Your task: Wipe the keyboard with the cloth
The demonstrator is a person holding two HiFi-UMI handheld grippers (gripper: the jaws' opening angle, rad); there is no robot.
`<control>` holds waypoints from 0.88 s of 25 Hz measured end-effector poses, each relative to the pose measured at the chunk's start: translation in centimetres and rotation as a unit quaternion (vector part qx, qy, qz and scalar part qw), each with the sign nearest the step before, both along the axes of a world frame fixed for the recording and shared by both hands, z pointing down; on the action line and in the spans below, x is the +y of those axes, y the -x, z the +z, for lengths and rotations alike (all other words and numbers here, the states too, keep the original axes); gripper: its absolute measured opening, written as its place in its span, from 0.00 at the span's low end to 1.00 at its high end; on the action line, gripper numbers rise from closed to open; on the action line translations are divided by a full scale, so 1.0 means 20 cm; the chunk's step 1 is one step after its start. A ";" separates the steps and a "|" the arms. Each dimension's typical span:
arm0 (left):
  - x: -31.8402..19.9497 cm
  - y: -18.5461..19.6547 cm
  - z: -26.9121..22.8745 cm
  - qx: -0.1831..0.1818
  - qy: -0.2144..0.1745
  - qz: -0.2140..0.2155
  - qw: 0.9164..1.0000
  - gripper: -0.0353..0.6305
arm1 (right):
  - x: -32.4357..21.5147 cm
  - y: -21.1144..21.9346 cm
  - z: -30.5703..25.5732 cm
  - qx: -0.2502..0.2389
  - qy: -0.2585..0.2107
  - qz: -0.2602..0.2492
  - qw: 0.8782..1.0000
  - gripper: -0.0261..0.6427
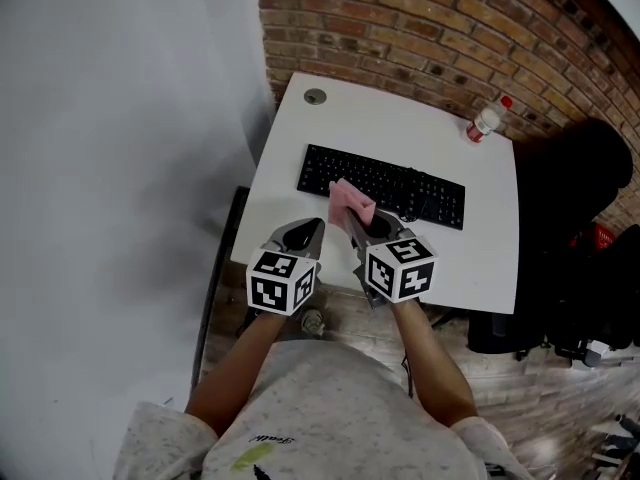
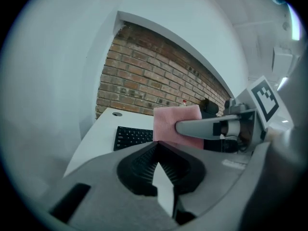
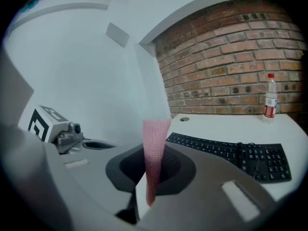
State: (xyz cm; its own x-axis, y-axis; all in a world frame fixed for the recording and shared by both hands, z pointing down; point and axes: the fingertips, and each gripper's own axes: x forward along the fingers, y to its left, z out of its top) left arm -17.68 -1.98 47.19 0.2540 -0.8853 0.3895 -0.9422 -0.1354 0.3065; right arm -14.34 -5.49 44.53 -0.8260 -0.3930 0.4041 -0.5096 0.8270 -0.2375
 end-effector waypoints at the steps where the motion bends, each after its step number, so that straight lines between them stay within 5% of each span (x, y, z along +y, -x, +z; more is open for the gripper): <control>1: -0.02 0.03 0.01 0.000 0.002 -0.002 1.000 0.05 | -0.03 0.04 0.01 -0.001 0.004 -0.001 1.000 0.08; 22: -0.20 0.37 0.09 -0.013 0.038 -0.088 0.995 0.05 | -0.56 0.55 0.26 -0.060 0.145 -0.010 0.988 0.08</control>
State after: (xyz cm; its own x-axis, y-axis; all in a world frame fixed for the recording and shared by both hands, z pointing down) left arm -25.08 -5.99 48.93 0.0858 -0.8826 0.4622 -0.9572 0.0557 0.2840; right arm -25.38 -16.79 49.63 -0.8812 -0.2574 0.3966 -0.4473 0.7255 -0.5231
